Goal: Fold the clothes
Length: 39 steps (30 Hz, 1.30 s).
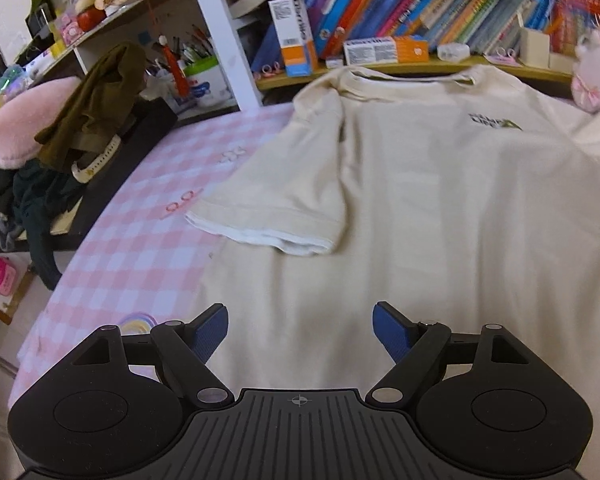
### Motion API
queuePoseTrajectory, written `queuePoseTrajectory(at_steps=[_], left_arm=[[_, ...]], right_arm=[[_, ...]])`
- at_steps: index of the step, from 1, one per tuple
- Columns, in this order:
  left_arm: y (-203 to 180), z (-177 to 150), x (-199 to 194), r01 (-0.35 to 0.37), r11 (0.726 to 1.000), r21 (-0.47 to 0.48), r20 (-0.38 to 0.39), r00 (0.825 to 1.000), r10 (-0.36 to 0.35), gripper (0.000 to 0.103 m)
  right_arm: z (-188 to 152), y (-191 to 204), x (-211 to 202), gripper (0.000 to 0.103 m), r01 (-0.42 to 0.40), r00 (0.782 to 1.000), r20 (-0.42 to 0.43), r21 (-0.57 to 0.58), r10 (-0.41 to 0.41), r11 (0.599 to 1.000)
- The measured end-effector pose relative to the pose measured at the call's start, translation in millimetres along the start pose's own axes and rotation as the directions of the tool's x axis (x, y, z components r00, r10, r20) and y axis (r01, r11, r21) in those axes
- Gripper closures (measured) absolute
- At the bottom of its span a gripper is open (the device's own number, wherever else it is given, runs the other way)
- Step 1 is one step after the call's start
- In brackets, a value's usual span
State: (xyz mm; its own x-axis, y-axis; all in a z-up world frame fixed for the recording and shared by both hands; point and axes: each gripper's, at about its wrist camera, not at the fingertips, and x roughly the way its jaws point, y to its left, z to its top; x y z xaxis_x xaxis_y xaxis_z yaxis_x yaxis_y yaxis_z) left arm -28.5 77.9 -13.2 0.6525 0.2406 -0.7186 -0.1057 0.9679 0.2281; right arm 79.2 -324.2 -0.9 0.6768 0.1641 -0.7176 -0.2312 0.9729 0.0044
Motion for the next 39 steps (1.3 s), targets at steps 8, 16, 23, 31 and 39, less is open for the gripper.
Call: queuePoseTrajectory(at_steps=[8, 16, 23, 31, 39], left_arm=[[43.0, 14.0, 27.6, 0.098, 0.994, 0.041, 0.078, 0.992, -0.101, 0.021], [69.9, 37.7, 71.9, 0.157, 0.982, 0.102, 0.096, 0.981, -0.167, 0.021], [124.6, 53.8, 106.8, 0.192, 0.977, -0.088, 0.067, 0.98, -0.186, 0.039], [155.3, 56.5, 146.1, 0.248, 0.947, -0.206, -0.017, 0.966, -0.257, 0.086], [219.9, 104.4, 155.7, 0.205, 0.927, -0.314, 0.104, 0.978, -0.181, 0.101]], right_arm=[[-52.3, 86.6, -36.4, 0.048, 0.02, 0.996, -0.089, 0.061, -0.014, 0.998], [-77.4, 149.8, -50.0, 0.047, 0.148, 0.98, -0.15, 0.127, -0.129, 0.981], [-92.7, 182.6, -55.6, 0.055, 0.242, 0.958, -0.197, 0.156, -0.209, 0.958], [-94.2, 193.1, -58.7, 0.058, 0.304, 0.938, -0.225, 0.163, -0.265, 0.938], [-93.3, 196.0, -58.7, 0.062, 0.323, 0.927, -0.252, 0.165, -0.277, 0.932]])
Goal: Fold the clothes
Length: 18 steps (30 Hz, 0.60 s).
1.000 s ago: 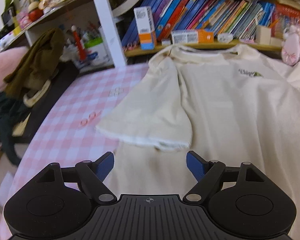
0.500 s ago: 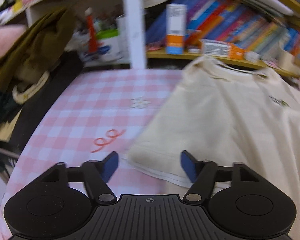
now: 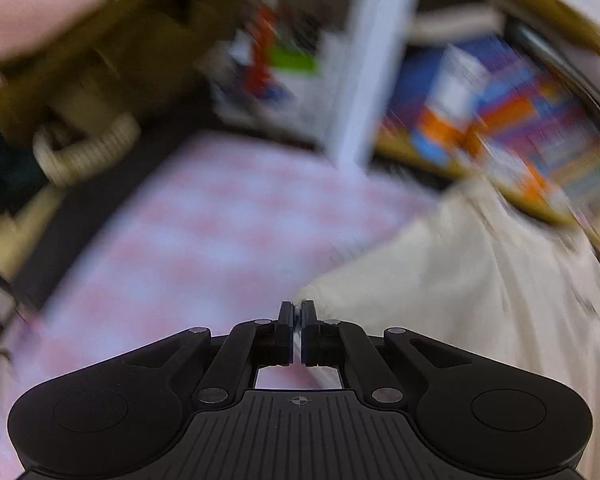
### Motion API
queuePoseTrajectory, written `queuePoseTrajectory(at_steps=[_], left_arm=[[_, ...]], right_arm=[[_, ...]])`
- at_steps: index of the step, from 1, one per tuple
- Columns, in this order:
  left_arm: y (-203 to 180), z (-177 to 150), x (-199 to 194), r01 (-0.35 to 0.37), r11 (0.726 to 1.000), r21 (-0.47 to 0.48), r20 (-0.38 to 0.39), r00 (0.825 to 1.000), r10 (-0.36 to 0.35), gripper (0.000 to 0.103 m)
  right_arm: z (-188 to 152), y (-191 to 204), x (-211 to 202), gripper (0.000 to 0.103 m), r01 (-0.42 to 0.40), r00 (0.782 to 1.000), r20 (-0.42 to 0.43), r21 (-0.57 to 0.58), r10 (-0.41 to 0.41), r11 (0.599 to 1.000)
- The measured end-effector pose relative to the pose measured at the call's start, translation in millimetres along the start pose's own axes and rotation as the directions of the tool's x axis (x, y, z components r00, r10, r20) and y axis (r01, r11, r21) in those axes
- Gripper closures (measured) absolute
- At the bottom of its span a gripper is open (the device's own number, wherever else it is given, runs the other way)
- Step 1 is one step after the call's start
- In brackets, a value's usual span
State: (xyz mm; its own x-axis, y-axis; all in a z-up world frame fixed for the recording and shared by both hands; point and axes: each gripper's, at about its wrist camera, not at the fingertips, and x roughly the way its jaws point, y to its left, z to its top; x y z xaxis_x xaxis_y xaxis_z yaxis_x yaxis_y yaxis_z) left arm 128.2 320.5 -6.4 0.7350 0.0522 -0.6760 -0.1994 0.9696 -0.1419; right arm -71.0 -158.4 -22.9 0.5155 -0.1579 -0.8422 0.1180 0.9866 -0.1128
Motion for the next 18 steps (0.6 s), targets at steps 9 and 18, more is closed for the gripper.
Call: queuePoseTrajectory(at_steps=[9, 18], left_arm=[[22.6, 88.4, 38.9, -0.205, 0.975, 0.086, 0.11, 0.975, 0.195, 0.101], [24.8, 74.0, 62.1, -0.228, 0.965, 0.13, 0.055, 0.973, 0.223, 0.089]], right_arm=[[-1.2, -1.1, -2.5, 0.065, 0.013, 0.999, -0.034, -0.007, -0.013, 1.0], [-9.4, -11.2, -10.2, 0.066, 0.022, 0.998, -0.063, 0.015, -0.021, 1.0]])
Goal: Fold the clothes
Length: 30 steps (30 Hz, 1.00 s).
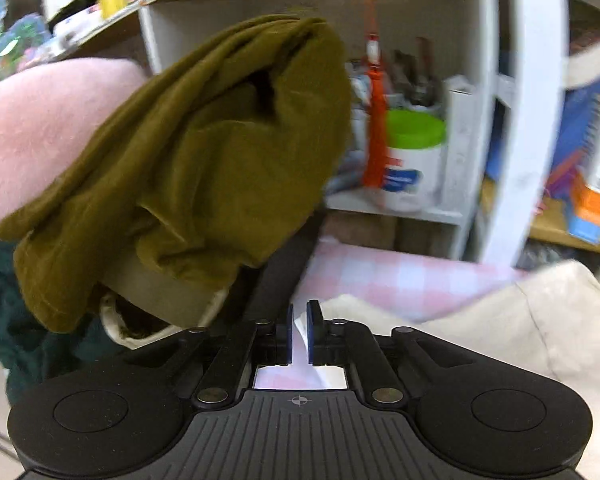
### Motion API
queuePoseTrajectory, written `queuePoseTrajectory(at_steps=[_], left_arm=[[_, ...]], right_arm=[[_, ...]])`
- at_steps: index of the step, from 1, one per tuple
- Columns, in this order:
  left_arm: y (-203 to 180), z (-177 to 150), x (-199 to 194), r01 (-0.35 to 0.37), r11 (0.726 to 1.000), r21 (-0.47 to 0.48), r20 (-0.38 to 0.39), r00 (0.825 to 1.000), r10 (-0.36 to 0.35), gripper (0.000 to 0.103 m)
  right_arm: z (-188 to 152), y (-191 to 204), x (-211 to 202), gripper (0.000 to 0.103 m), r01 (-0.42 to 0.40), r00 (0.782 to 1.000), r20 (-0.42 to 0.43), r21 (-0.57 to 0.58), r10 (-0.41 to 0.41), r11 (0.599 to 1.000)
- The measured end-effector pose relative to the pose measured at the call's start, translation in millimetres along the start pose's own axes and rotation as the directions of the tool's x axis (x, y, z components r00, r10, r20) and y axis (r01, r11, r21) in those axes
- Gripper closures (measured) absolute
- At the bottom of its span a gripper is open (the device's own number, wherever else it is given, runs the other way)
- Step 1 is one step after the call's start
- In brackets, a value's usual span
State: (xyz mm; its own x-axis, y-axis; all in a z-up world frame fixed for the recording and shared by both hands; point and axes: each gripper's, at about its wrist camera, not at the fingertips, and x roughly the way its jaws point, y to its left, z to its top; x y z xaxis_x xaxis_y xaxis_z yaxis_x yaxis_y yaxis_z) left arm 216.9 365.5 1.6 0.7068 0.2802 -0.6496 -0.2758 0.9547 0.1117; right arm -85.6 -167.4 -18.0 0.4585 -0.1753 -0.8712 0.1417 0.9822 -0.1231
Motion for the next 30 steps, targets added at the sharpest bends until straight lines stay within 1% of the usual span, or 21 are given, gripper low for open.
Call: queuePoseTrajectory(at_steps=[1, 2, 4, 7, 10, 12, 15, 17, 20, 21, 25, 30], left_arm=[[-1.6, -5.4, -7.8, 0.034, 0.999, 0.017, 0.008, 0.999, -0.035, 0.084], [-3.8, -12.0, -17.3, 0.067, 0.997, 0.036, 0.015, 0.998, -0.067, 0.081], [-10.1, -30.1, -40.8, 0.127, 0.989, 0.078, 0.02, 0.991, -0.129, 0.068], [-22.1, -68.9, -81.7, 0.219, 0.969, 0.119, -0.009, 0.976, -0.219, 0.054], [-34.6, -116.9, -125.4, 0.3, 0.944, 0.136, -0.059, 0.954, -0.294, 0.049], [-44.8, -146.3, -150.2, 0.325, 0.935, 0.145, -0.088, 0.945, -0.314, 0.046], [-55.3, -180.5, -175.5, 0.337, 0.931, 0.14, -0.13, 0.938, -0.32, 0.045], [-52.8, -197.1, -187.3, 0.327, 0.939, 0.104, -0.156, 0.938, -0.309, 0.045], [-50.7, -216.1, -206.8, 0.296, 0.952, 0.078, -0.169, 0.945, -0.28, 0.044], [-50.0, -222.2, -214.3, 0.283, 0.956, 0.074, -0.169, 0.949, -0.268, 0.044], [-41.7, -244.2, -249.8, 0.236, 0.97, 0.051, -0.157, 0.962, -0.225, 0.044], [-36.4, -268.9, -290.2, 0.192, 0.981, 0.011, -0.136, 0.973, -0.189, 0.044]], right_arm=[[-0.7, -1.3, -0.4, 0.066, -0.006, 1.0, -0.001, -0.001, 0.006, 1.0], [-1.4, -2.3, -0.7, 0.066, -0.012, 1.0, -0.001, -0.003, 0.012, 1.0], [-2.2, -3.9, -1.1, 0.065, -0.023, 1.0, 0.0, -0.009, 0.023, 1.0], [-2.4, -7.6, -0.1, 0.063, -0.04, 0.999, 0.007, -0.023, 0.041, 0.999], [-4.2, -11.5, -0.2, 0.063, -0.06, 0.998, 0.016, -0.029, 0.061, 0.998], [-6.1, -13.7, -0.8, 0.064, -0.077, 0.997, 0.023, -0.036, 0.078, 0.996], [-12.5, -18.9, -4.2, 0.065, -0.127, 0.991, 0.038, -0.047, 0.129, 0.991], [-18.0, -23.7, -6.4, 0.071, -0.168, 0.984, 0.053, -0.053, 0.17, 0.984], [-25.4, -28.3, -11.1, 0.086, -0.217, 0.972, 0.072, -0.08, 0.222, 0.973], [-27.5, -29.4, -12.8, 0.093, -0.23, 0.968, 0.078, -0.096, 0.238, 0.968], [-29.0, -35.5, -22.8, 0.097, -0.276, 0.95, 0.108, -0.152, 0.294, 0.949], [-20.3, -52.5, -42.2, 0.097, -0.312, 0.926, 0.173, -0.156, 0.337, 0.937]])
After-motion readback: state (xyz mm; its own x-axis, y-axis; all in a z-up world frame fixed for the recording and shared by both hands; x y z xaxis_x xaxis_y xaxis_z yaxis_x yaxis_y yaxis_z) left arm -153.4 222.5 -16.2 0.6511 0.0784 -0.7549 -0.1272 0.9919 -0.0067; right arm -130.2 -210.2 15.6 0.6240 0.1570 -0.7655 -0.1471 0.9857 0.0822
